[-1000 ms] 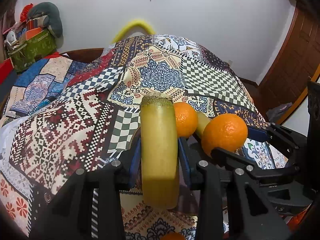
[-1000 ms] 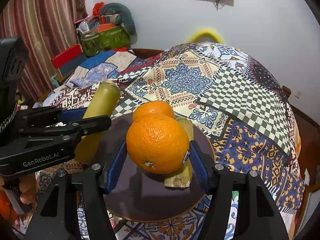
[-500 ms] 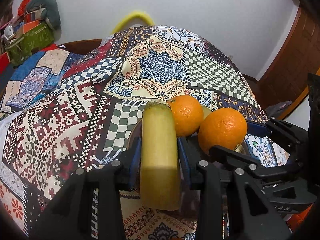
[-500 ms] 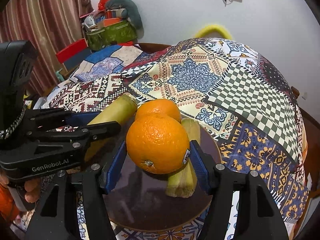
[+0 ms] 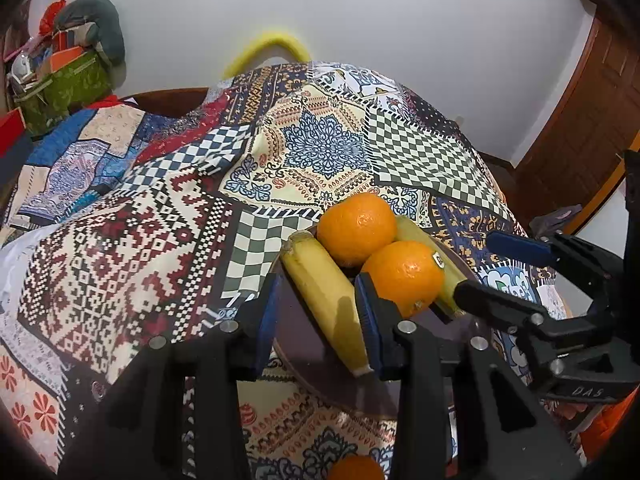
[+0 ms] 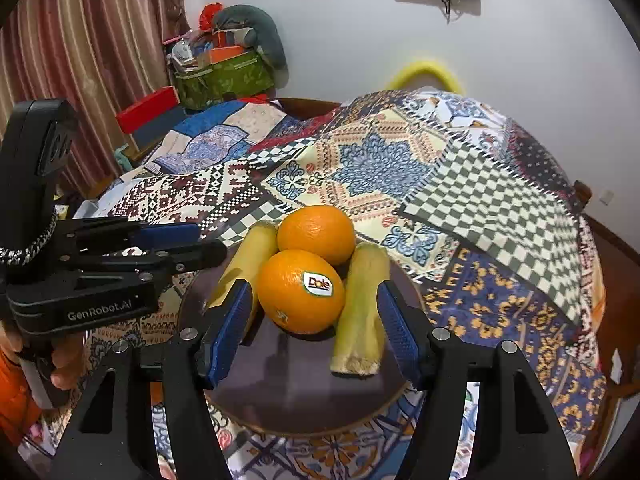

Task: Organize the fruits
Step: 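Place the sugarcane and orange onto the plate and open both tools, then grasp a pomelo segment with the left tool while the right tool grasps another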

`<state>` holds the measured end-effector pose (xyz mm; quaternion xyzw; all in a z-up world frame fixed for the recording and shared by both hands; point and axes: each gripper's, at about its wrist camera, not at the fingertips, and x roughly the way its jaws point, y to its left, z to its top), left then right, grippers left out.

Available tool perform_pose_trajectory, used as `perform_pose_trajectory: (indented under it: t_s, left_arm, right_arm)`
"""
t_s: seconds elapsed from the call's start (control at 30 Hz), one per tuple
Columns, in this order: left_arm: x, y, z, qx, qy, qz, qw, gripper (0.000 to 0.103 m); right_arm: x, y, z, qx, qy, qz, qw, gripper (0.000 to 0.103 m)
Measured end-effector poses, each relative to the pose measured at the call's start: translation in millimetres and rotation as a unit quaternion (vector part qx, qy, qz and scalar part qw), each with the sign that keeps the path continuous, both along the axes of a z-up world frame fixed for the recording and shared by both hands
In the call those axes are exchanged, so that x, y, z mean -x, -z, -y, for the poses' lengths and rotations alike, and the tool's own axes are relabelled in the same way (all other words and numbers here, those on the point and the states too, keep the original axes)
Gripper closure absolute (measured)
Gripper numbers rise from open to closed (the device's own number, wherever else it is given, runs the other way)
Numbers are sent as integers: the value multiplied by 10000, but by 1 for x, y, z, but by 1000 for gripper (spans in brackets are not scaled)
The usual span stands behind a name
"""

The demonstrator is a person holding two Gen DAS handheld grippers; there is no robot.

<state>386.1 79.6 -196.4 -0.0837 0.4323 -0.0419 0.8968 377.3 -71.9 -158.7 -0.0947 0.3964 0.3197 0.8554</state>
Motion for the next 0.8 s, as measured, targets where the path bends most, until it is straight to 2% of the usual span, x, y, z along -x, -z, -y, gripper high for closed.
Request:
perform_pose_trajectory:
  t_s: [0.3,0.7,0.8]
  left_arm:
    - [36,-28,12,-336,76,294,9990,66]
    - [98,-75,26,-364,151,680,9969,66]
    - [115,-83,29,-430,144,755,9961,66]
  right_arm:
    - [23,-21,11,-8,180,240,9995,42]
    - [71,-56,33,-165,513,463,9975,42]
    - [85,-63,38,-174,594,545,9966,37]
